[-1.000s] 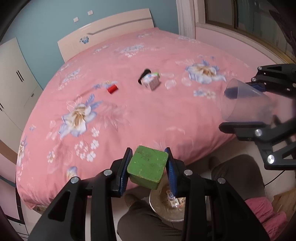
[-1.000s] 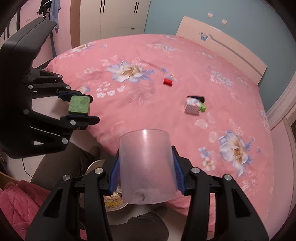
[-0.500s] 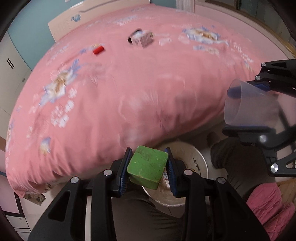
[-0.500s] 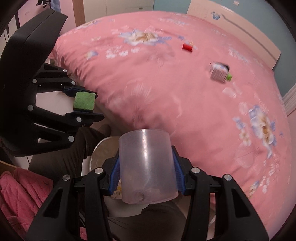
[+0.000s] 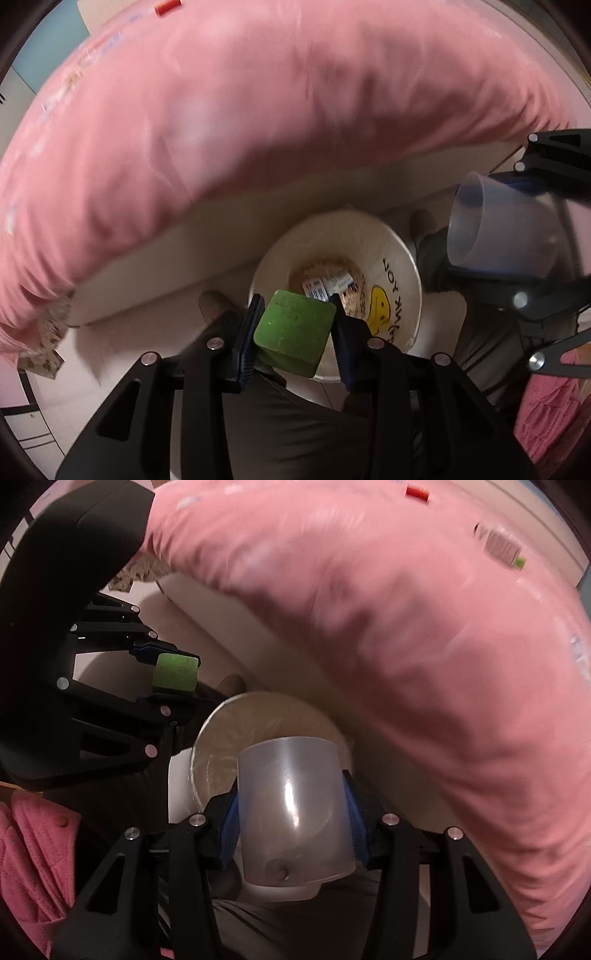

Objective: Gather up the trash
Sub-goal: 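Lower the green block and clear cup over the wastebasket opening, then open the left tool to drop the green block while the right tool releases the clear cup, then move both open tools back over the bed toward the remaining items, then grasp the red block with the left tool while the right tool grasps the white medicine box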

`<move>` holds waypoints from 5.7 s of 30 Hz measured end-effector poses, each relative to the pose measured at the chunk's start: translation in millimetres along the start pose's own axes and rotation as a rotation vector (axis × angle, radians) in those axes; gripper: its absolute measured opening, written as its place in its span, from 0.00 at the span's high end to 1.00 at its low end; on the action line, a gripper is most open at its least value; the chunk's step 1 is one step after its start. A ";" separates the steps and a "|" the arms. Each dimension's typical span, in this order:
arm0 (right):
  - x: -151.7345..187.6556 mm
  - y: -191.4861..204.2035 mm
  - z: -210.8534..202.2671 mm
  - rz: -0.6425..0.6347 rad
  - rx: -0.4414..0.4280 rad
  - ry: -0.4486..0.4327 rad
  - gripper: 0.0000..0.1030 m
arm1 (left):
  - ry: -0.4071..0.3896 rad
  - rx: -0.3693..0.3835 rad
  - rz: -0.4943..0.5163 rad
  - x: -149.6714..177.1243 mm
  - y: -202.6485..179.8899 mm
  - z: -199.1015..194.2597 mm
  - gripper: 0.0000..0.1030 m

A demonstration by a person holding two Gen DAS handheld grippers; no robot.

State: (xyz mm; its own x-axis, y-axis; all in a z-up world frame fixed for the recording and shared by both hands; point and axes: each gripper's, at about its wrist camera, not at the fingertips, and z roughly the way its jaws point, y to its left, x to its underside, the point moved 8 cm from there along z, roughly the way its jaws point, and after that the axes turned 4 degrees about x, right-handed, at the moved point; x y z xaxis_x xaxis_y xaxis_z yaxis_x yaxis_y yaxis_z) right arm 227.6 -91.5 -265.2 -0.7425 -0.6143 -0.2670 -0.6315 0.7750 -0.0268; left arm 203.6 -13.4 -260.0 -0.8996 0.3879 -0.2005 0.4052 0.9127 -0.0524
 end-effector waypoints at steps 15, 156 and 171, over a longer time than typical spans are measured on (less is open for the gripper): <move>33.9 9.4 108.2 0.083 -0.097 0.205 0.51 | 0.151 0.053 -0.109 14.0 6.9 87.4 0.63; -256.4 -263.8 -57.5 0.291 0.127 -0.224 0.20 | -0.322 -0.133 0.007 -379.7 202.3 -34.0 0.11; -273.5 -280.0 19.7 0.306 0.076 -0.135 0.27 | -0.300 -0.023 0.006 -408.4 206.0 14.1 0.38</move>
State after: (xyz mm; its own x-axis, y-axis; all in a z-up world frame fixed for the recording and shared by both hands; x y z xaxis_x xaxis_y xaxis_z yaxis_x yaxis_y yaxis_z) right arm 611.9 -137.5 -203.6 -0.8555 -0.3304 -0.3986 -0.3618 0.9322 0.0038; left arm 656.8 14.4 -202.6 -0.8076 0.3414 -0.4808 0.4037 0.9145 -0.0287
